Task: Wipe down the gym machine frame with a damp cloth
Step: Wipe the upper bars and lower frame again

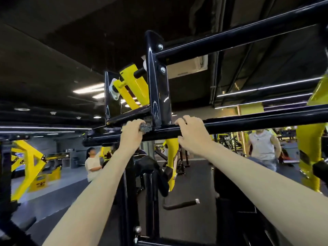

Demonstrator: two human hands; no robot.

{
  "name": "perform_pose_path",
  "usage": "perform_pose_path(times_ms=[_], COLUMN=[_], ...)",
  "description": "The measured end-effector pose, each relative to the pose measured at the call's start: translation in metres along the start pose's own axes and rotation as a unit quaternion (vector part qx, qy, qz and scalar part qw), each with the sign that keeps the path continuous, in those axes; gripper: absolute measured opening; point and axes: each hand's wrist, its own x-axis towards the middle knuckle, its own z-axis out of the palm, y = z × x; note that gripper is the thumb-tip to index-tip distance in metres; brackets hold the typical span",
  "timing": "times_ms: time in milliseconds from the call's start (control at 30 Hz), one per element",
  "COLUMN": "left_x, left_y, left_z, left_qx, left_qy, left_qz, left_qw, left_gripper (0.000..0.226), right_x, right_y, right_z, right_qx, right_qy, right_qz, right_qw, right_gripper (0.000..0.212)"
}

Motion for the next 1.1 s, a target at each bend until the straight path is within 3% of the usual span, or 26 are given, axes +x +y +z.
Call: perform_pose_path(times_ms=[167,267,300,400,500,633,767,867,933,1100], left_x=[0.002,-0.009,-0.01,-0.006,-0.01,-0.02,-0.008,-0.009,-0.009,-0.022], left_y=[0.014,-0.009,-0.025,-0.058,-0.014,0.056,0.017,-0.021,-0.01,0.045], left_z=[0.029,0.028,0.025,0.014,0.031,0.054,0.042,0.038,0.044,0.059], left_qx=[-0.046,-0.038,-0.032,-0.025,-0.018,-0.06,-0.033,-0.057,-0.072,-0.103], left_qy=[0.065,0.031,0.034,0.081,0.095,0.103,0.072,0.119,0.152,0.154], left_qz=[0.094,0.206,0.209,0.109,0.077,0.115,0.165,0.087,0.042,0.152], left_qw=[0.992,0.977,0.977,0.99,0.992,0.986,0.983,0.987,0.985,0.971], left_gripper=[0.034,0.042,0.044,0.038,0.032,0.029,0.032,0.036,0.036,0.025], right_x=[0.026,0.033,0.035,0.038,0.038,0.039,0.04,0.039,0.039,0.04], right_y=[0.002,-0.007,-0.011,-0.017,-0.015,-0.014,-0.013,-0.013,-0.011,-0.006], right_z=[0.02,0.034,0.037,0.041,0.042,0.041,0.043,0.045,0.046,0.044], right_qx=[-0.021,-0.069,-0.093,-0.14,-0.176,-0.172,-0.168,-0.168,-0.166,-0.177], right_qy=[-0.045,-0.048,-0.04,-0.03,-0.024,-0.012,-0.013,-0.023,-0.015,-0.005], right_qz=[0.04,0.06,0.063,0.054,0.044,0.042,0.048,0.051,0.051,0.043], right_qw=[0.998,0.995,0.993,0.988,0.983,0.984,0.985,0.984,0.985,0.983], right_gripper=[0.06,0.067,0.065,0.061,0.064,0.05,0.059,0.067,0.068,0.061])
